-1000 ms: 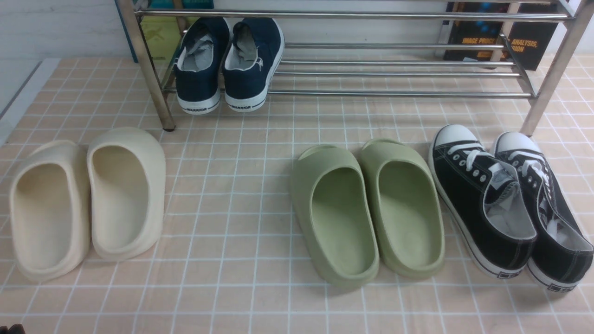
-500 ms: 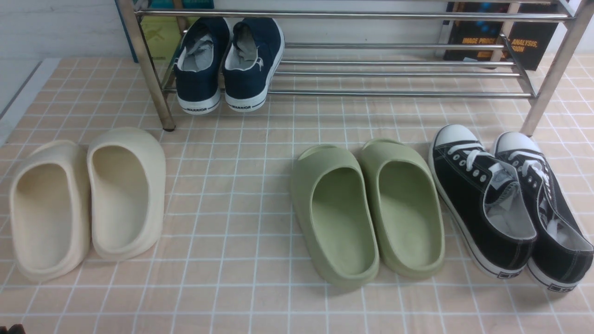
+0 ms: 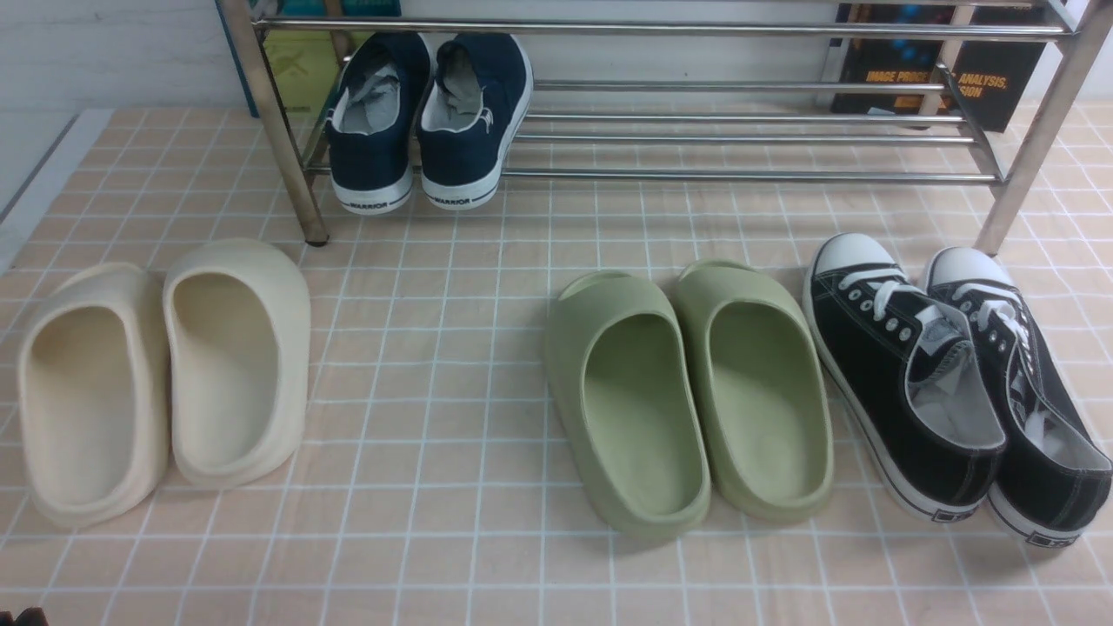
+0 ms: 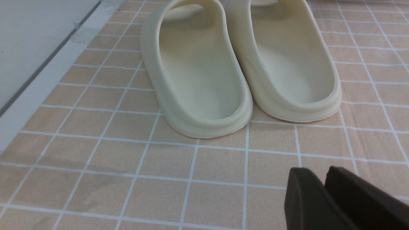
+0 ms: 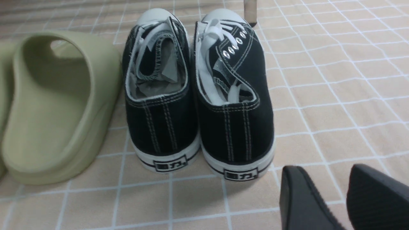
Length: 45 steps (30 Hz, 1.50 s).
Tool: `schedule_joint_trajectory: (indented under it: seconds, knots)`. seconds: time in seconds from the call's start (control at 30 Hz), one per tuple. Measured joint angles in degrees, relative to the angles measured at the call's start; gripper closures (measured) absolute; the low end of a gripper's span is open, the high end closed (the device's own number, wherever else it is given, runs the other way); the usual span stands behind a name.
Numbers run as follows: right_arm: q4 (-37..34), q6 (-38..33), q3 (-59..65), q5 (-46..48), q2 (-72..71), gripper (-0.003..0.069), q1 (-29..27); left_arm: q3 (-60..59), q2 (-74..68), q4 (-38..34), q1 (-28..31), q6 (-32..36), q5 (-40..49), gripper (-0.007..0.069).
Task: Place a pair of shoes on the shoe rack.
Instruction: Use the right arm to grab the shoe closest to it
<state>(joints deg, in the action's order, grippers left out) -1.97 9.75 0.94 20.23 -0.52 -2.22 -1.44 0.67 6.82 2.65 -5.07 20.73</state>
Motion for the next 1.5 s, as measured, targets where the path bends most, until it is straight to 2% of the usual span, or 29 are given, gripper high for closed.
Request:
schedule_joint_trajectory:
  seconds: [0.07,0.27,0.37,0.5,0.8,0.93,1.03,1.07,1.13,1.2,1.23,1.3,1.37,1.4,1.5]
  knots:
    - [-5.85,0.52,0.2,-0.94,0.0,0.042,0.0,0.0,0.0,0.0,0.0,0.0,0.0,0.0491]
    - [-29.58,7.69,0.4,-3.86,0.0,0.042,0.0,0.0,0.0,0.0,0.0,0.0,0.0,0.0482]
    - [-35.44,8.66,0.4,-10.15,0.0,0.042,0.0,0.0,0.0,0.0,0.0,0.0,0.0,0.0478]
    - [-38.1,8.64,0.4,-15.31,0.0,0.042,0.0,0.0,0.0,0.0,0.0,0.0,0.0,0.0475]
    - [-38.63,6.97,0.4,-17.1,0.0,0.042,0.0,0.0,0.0,0.23,0.0,0.0,0.0,0.0465]
    - [-37.58,4.41,-0.52,-10.7,0.0,0.042,0.0,0.0,0.0,0.23,0.0,0.0,0.06,0.0461]
    - [-34.67,-2.36,-5.03,-7.1,0.45,0.0433,0.0,0.0,0.0,0.35,0.0,0.0,0.06,0.046]
    - [-34.67,-2.36,-5.03,-7.1,0.45,0.0433,0.0,0.0,0.0,0.35,0.0,0.0,0.06,0.046]
    - [-31.77,-10.53,-12.49,-4.95,5.04,0.0508,0.0,0.0,0.0,0.72,0.0,0.0,0.06,0.046]
    - [-29.46,-15.28,-18.44,-2.03,10.9,0.0596,0.0,0.0,0.0,0.87,0.0,0.0,0.06,0.0459]
    - [-29.23,-15.72,-19.06,-1.66,12.26,0.0615,0.0,0.0,0.0,0.87,0.0,0.0,0.06,0.0458]
    - [-26.23,-20.19,-26.88,5.18,21.26,0.0673,0.0,0.0,0.0,0.93,0.0,0.0,0.06,0.0456]
    - [-24.91,-22.14,-30.89,8.81,25.36,0.0677,0.0,0.0,0.0,1.07,0.0,0.0,0.06,0.0456]
    - [-22.78,-24.48,-36.16,15.39,32.16,0.0677,0.0,0.0,0.0,1.18,0.0,0.0,0.06,0.0456]
    - [-19.47,-26.12,-43.93,27.48,44.38,0.0677,0.0,0.0,0.0,1.32,0.0,0.0,0.06,0.0456]
